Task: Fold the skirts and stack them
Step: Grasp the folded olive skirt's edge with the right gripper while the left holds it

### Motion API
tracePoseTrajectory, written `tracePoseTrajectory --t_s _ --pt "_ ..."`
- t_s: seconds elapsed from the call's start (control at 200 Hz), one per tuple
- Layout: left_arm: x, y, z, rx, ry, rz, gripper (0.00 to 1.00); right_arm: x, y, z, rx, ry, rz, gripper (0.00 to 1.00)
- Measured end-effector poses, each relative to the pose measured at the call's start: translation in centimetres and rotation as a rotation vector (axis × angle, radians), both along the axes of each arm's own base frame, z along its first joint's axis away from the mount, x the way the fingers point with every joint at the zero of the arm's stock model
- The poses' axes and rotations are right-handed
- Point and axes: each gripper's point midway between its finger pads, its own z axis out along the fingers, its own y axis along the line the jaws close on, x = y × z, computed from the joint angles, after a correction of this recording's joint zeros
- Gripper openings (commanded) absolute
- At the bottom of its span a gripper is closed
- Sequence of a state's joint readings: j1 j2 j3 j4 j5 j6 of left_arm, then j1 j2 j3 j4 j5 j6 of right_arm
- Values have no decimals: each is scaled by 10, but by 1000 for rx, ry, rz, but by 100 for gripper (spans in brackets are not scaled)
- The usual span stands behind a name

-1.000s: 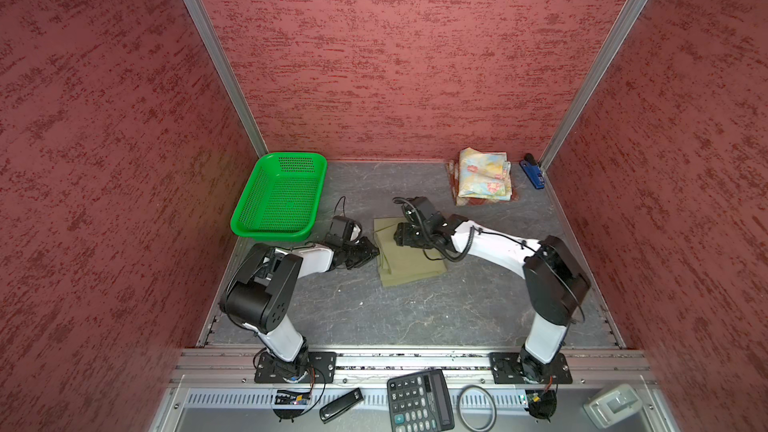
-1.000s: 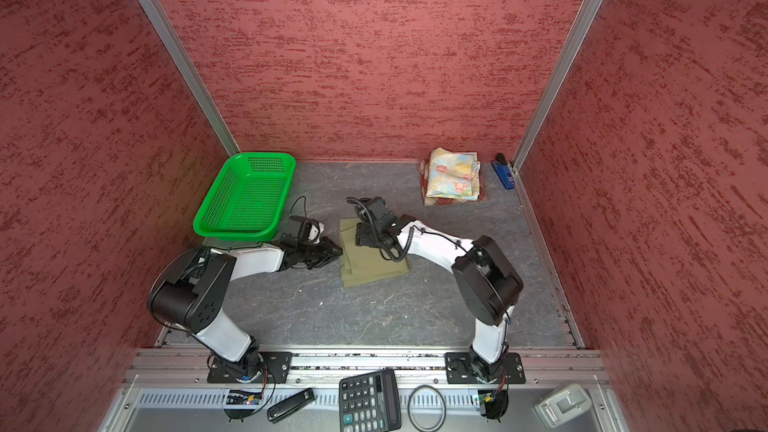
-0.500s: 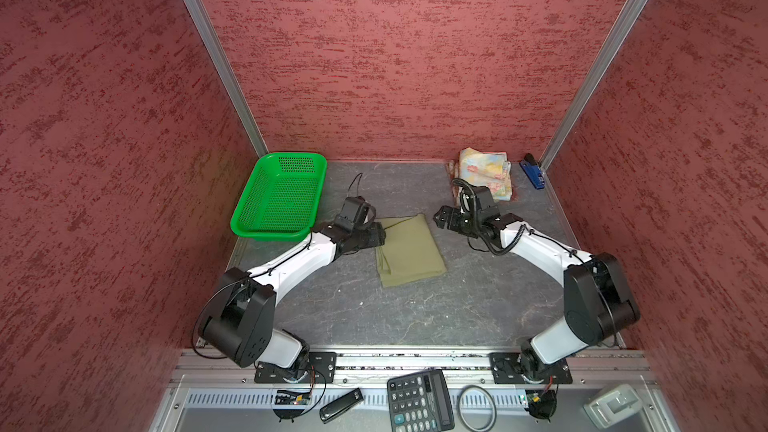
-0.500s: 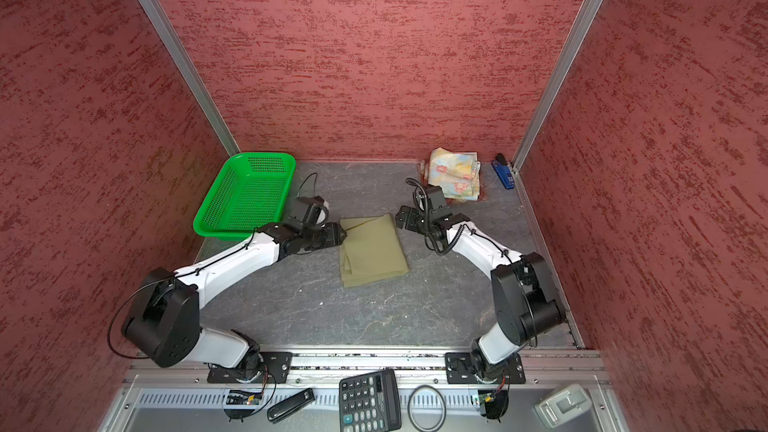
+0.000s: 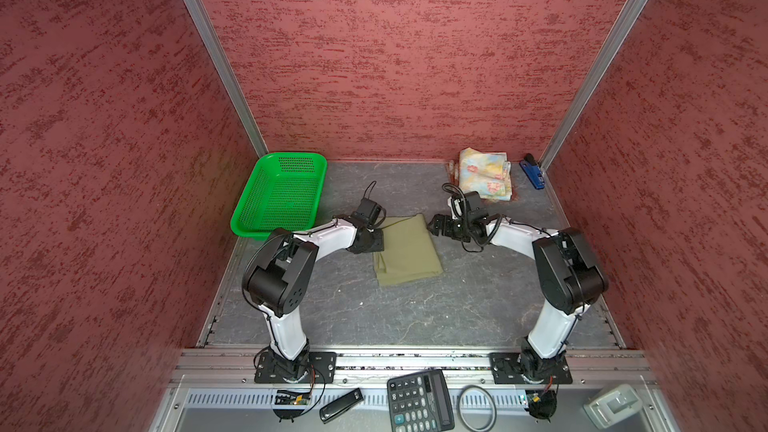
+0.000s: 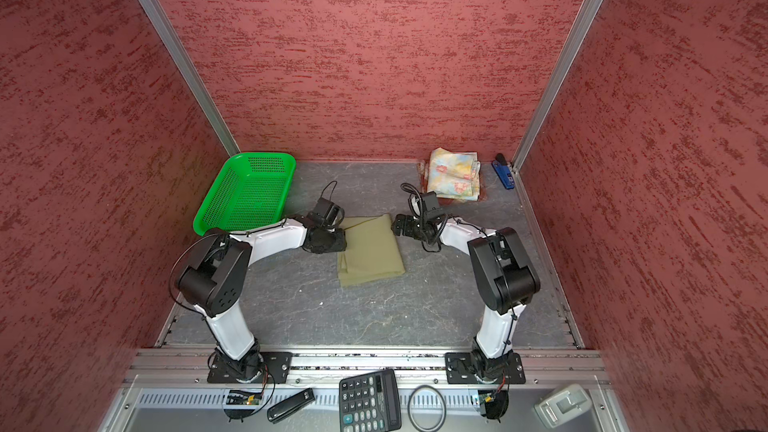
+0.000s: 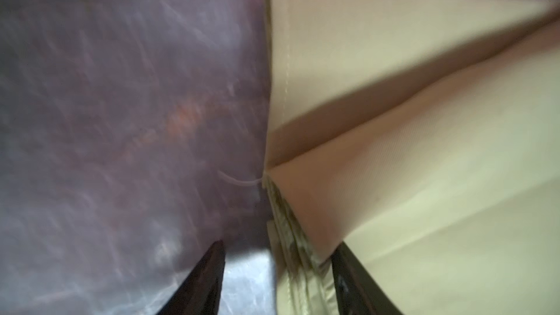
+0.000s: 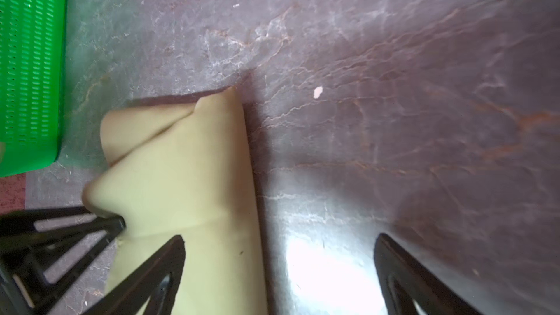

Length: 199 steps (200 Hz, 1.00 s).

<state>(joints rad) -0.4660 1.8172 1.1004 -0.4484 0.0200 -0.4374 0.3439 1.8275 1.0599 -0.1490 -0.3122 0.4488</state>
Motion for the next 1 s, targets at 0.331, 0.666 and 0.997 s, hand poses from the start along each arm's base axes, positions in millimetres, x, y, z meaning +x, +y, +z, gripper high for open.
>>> tracePoseTrajectory --t_s 0.331,0.666,0.997 --pt "23 1 -5 -9 -18 5 28 17 26 -6 106 -44 84 90" --pt "35 3 -5 -38 -27 16 0 37 60 -4 258 -66 123 82" --pt "40 3 -6 -53 -28 17 0 44 70 -6 391 -89 73 64"
